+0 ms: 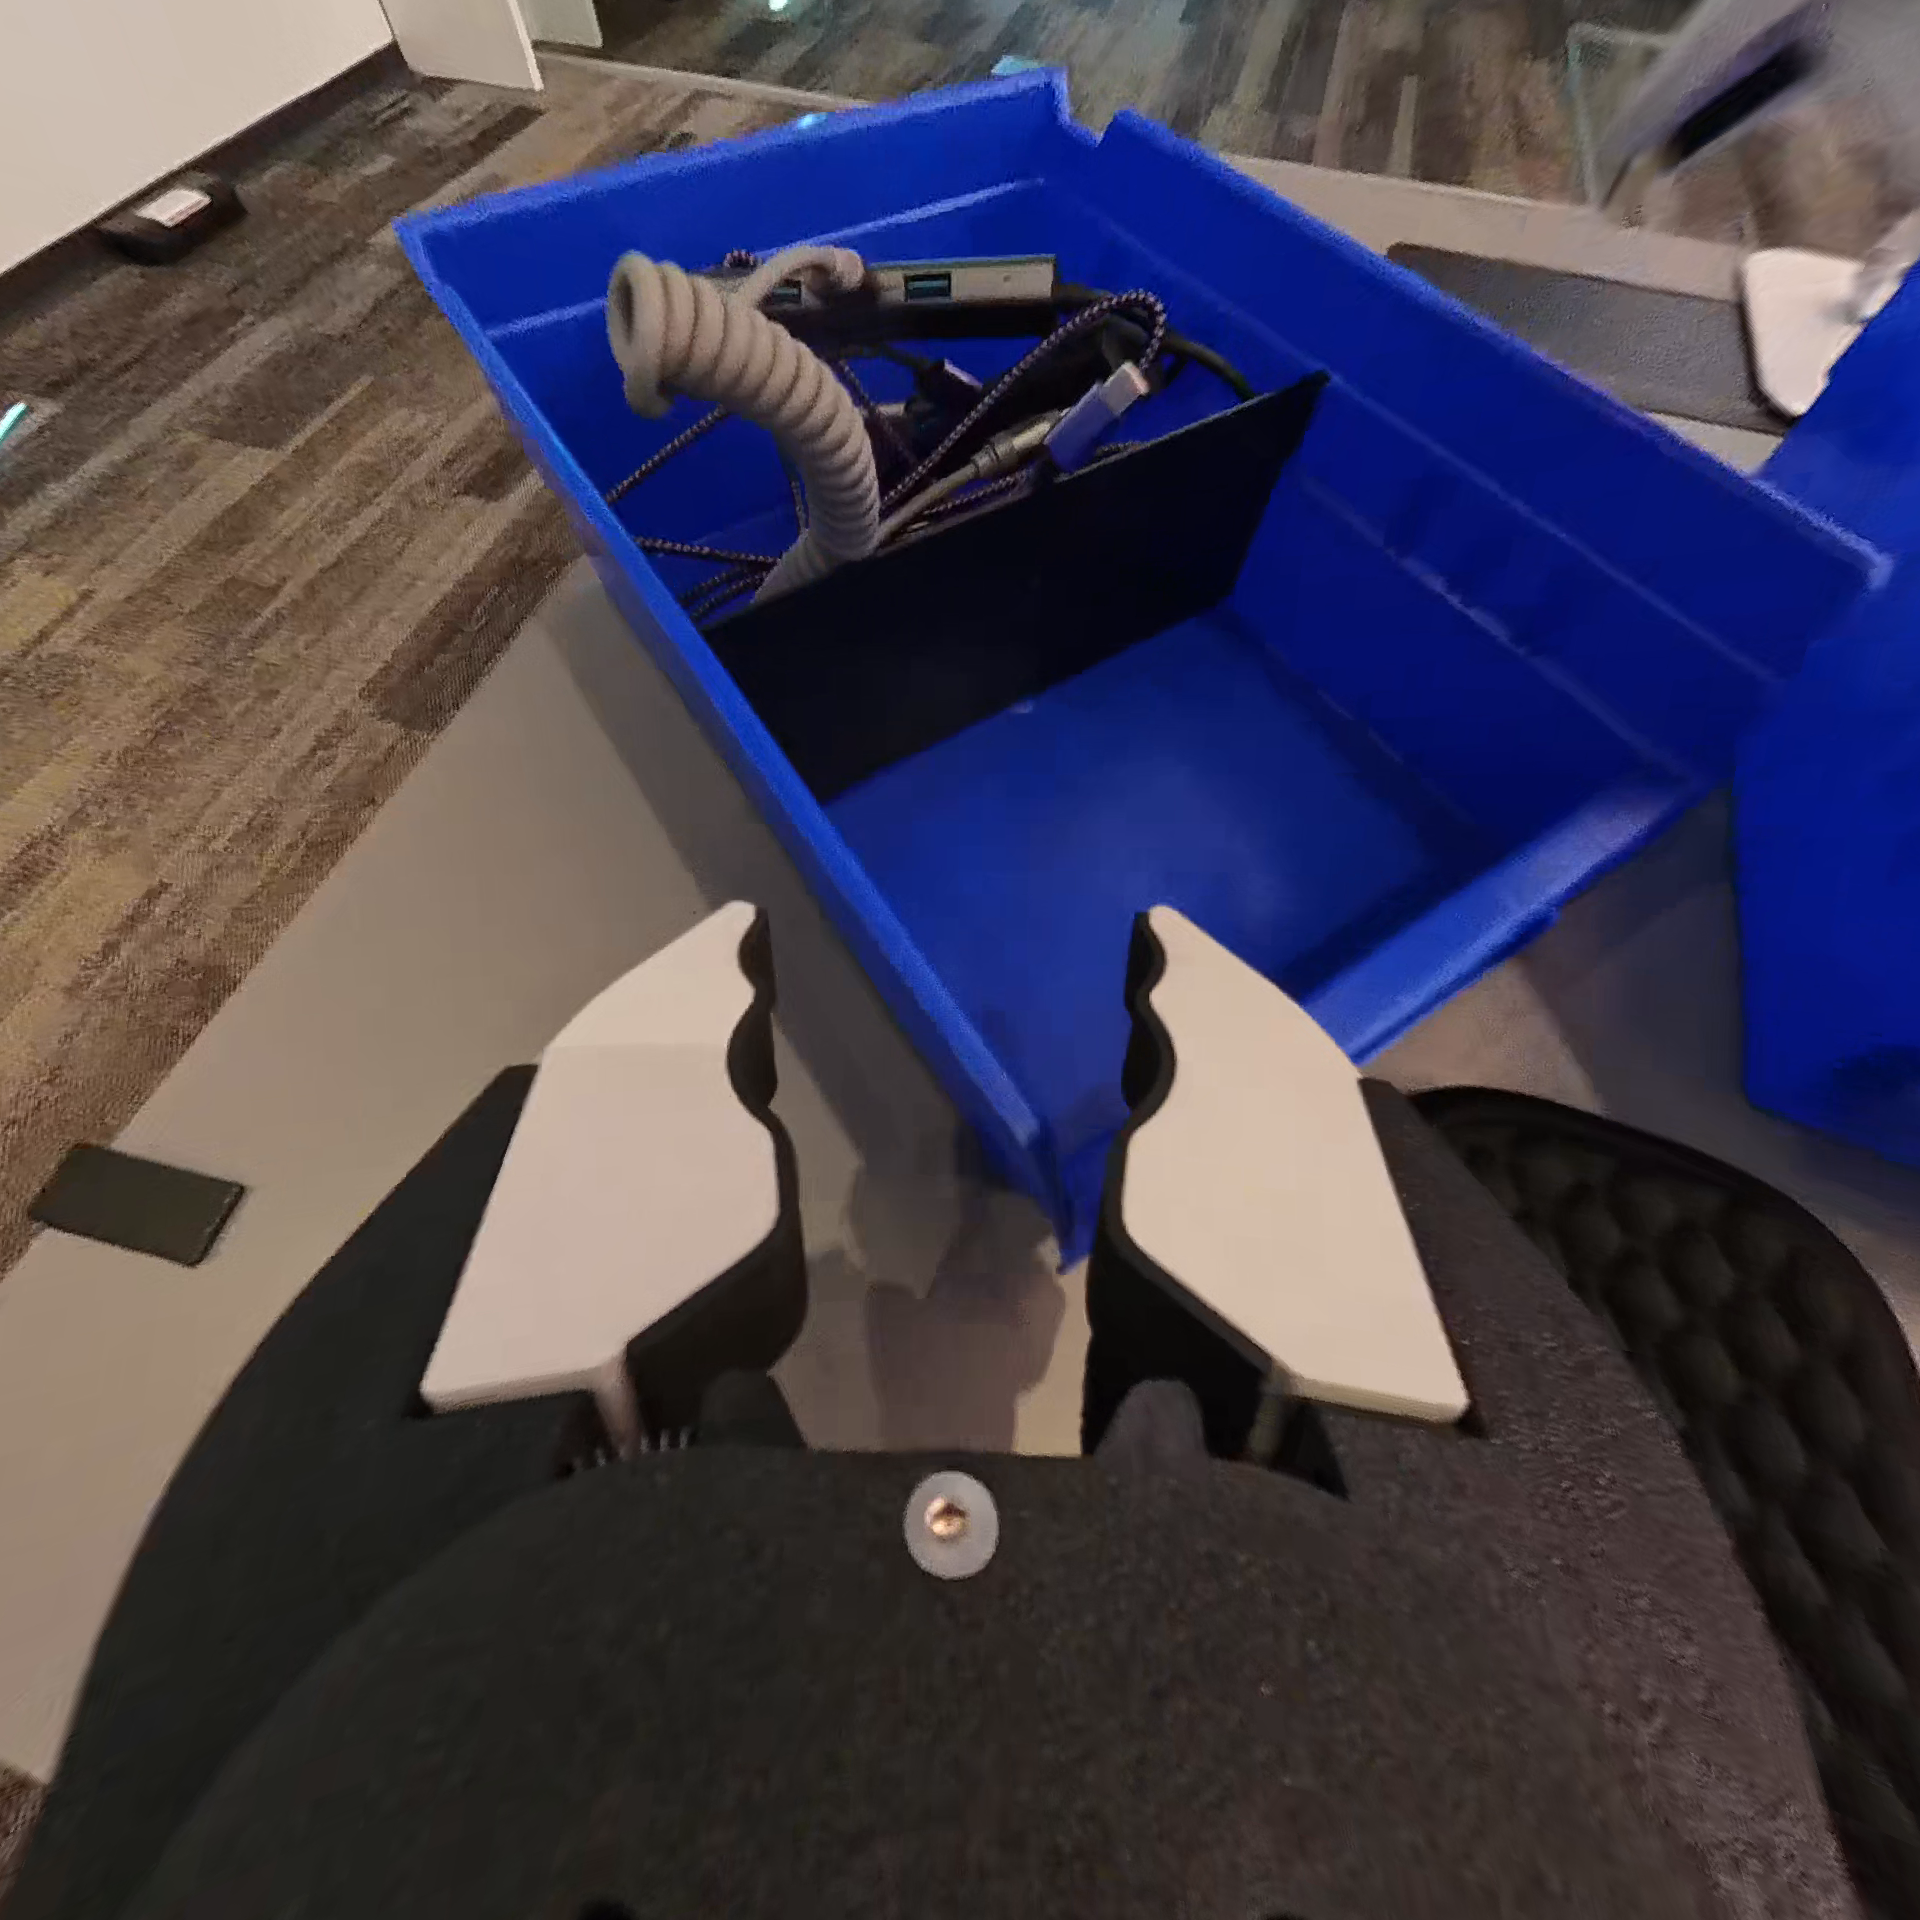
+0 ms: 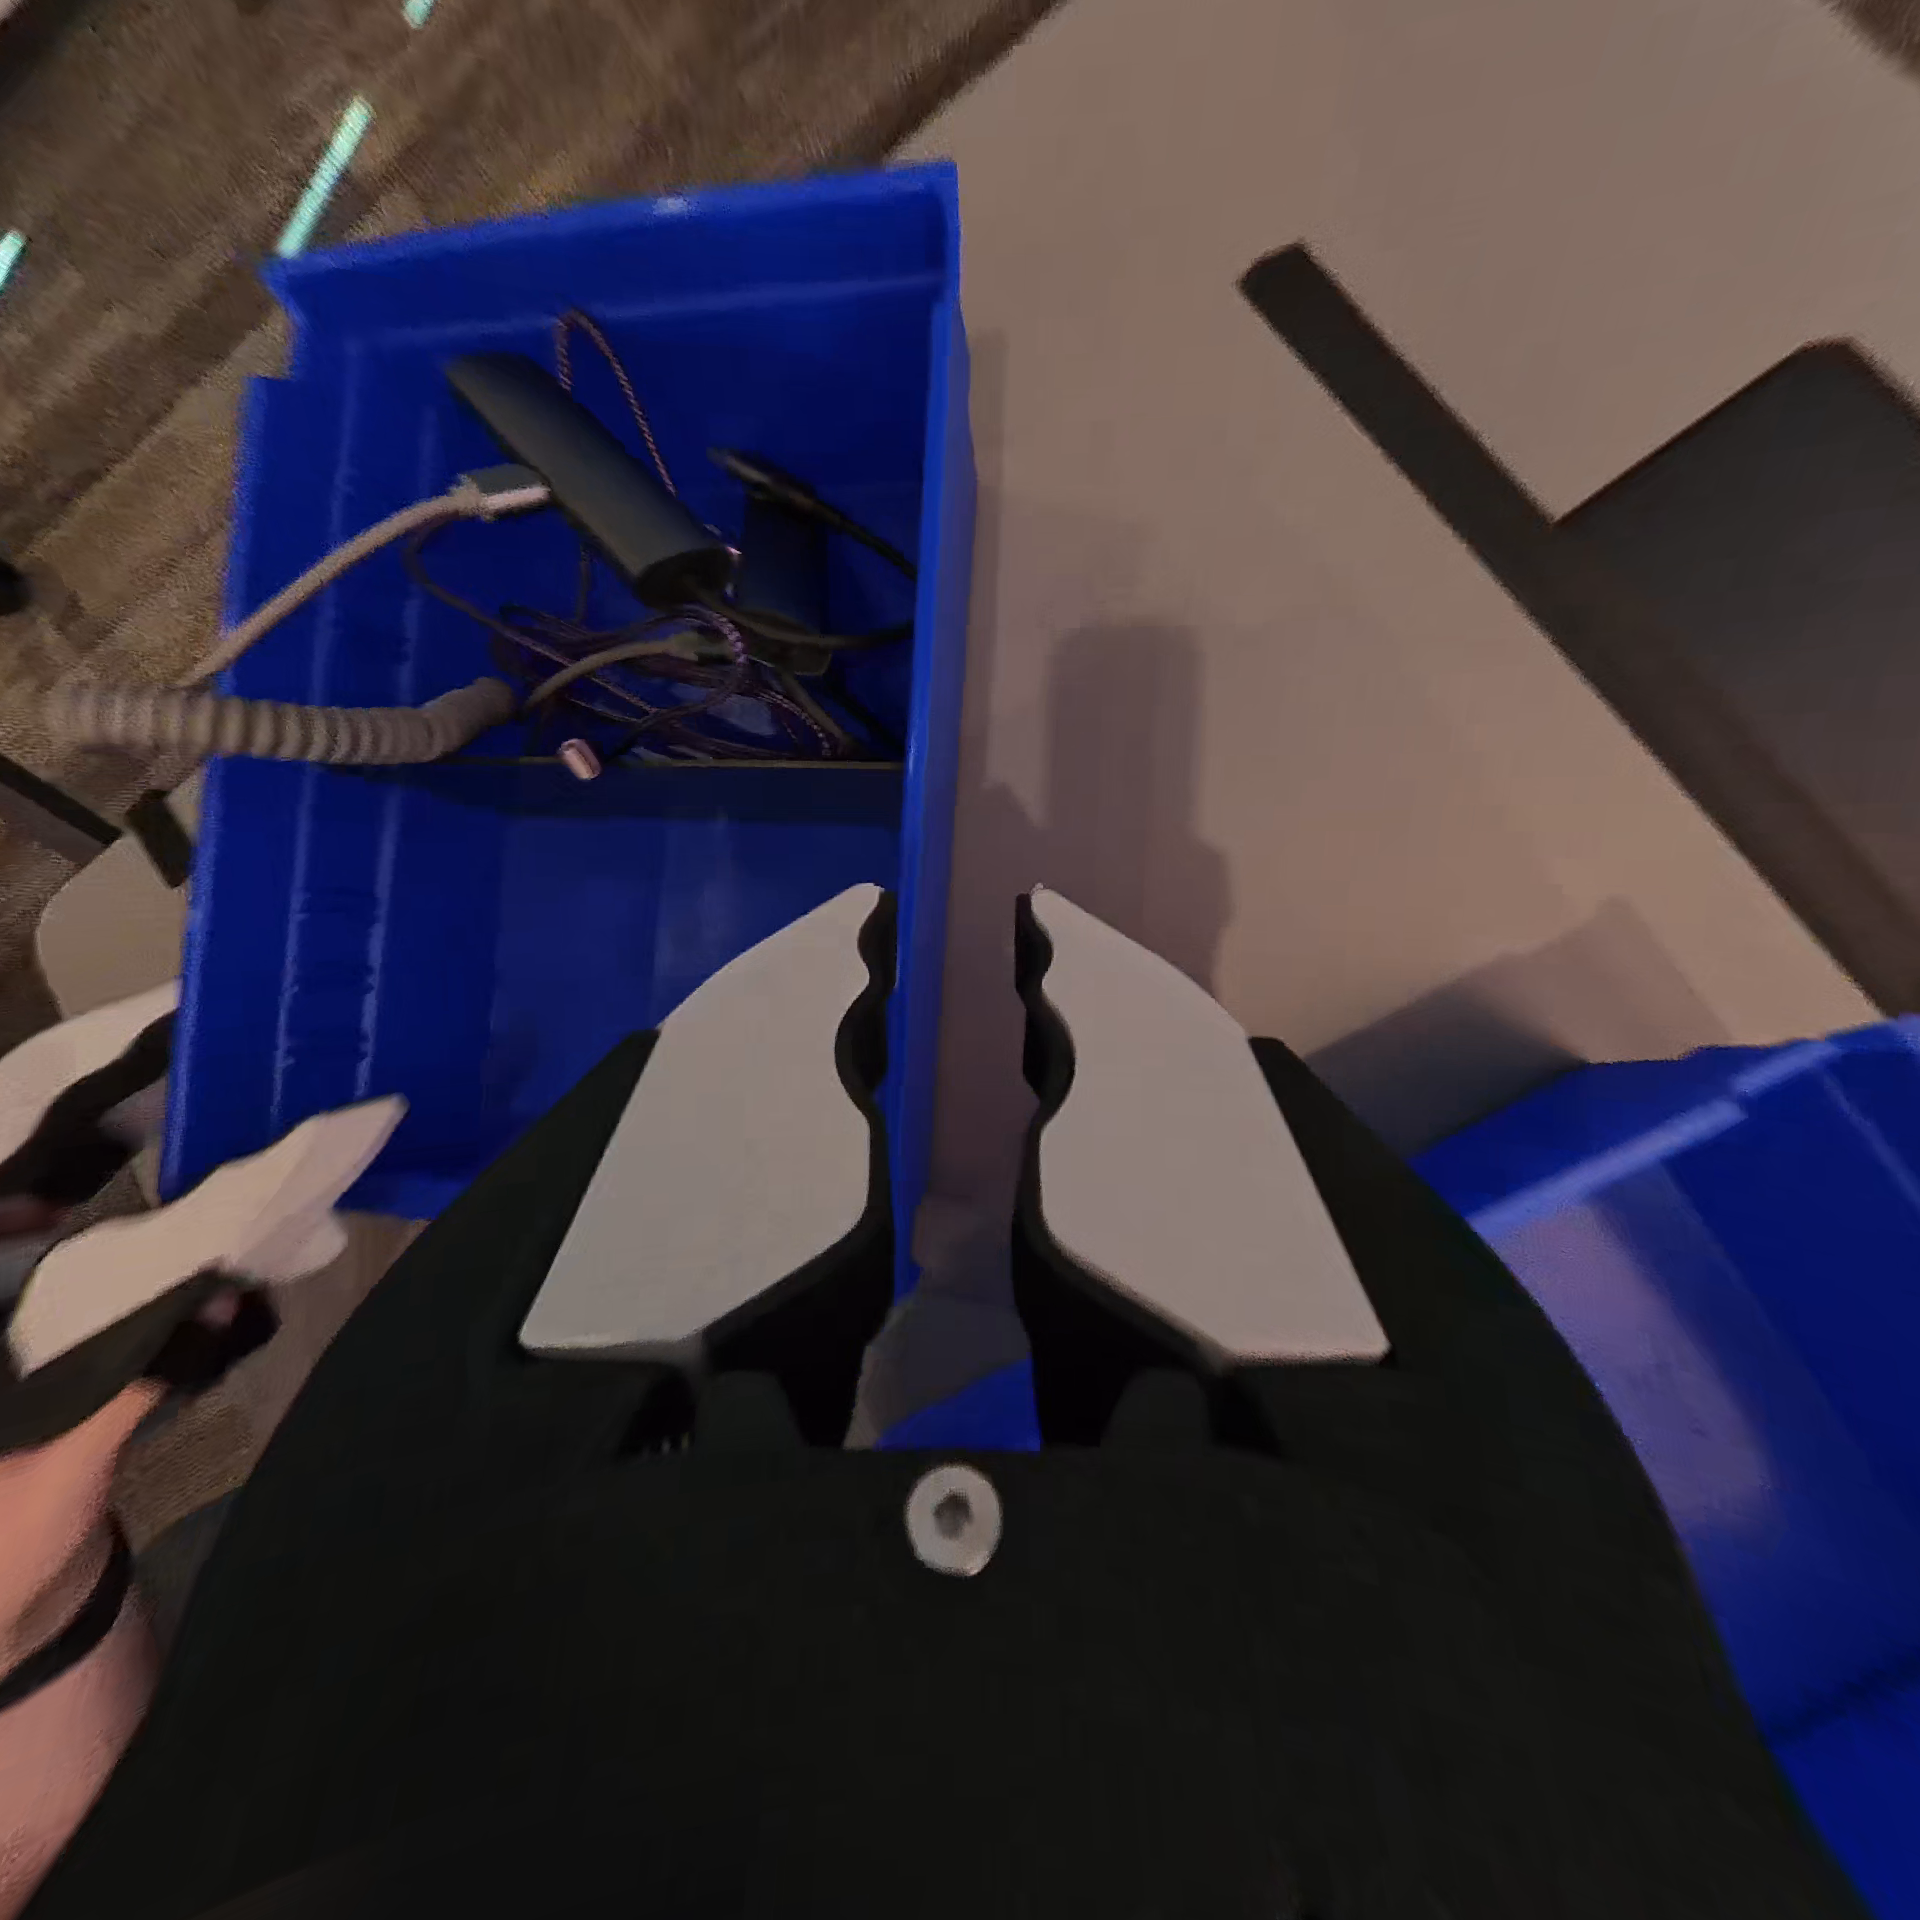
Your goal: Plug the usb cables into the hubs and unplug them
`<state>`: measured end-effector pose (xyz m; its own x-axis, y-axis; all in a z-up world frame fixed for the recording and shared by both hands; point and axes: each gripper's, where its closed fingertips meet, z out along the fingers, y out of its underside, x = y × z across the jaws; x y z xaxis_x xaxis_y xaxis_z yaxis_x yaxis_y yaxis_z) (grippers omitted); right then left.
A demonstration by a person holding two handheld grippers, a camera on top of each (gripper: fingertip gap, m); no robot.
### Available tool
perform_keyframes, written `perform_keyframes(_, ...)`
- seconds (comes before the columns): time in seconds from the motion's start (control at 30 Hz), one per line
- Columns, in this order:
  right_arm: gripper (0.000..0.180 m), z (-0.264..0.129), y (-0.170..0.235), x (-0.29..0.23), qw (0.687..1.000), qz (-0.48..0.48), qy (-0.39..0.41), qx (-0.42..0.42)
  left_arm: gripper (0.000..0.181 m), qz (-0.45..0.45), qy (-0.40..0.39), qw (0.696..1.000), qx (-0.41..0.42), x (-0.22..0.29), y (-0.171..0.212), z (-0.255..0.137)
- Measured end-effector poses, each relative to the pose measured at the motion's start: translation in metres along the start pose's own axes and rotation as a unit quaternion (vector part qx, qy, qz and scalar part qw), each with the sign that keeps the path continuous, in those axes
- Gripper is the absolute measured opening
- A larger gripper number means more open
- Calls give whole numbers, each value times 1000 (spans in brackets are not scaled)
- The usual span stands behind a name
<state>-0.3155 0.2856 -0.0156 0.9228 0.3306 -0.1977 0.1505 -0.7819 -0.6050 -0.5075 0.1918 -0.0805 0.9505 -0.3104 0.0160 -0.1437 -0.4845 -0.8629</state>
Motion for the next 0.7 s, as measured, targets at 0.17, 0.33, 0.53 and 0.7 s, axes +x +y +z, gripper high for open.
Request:
perform_keyframes(0.17, 20, -76, 12, -4, 997, -45, -33, 59, 53, -28, 24, 999, -23, 0, 9, 19)
perform_keyframes(0.33, 19, -140, 55, 22, 994, -74, -1, 75, 42, -3, 26, 999, -45, -20, 7, 21)
perform_keyframes(0.53, 19, -187, 118, 66, 995, -66, 37, 58, 11, 71, -18, 993, -91, -86, 2, 26)
perform_keyframes(0.7, 17, -211, 160, 92, 996, -48, 55, 46, 10, 131, 49, 983, -118, -112, -5, 40)
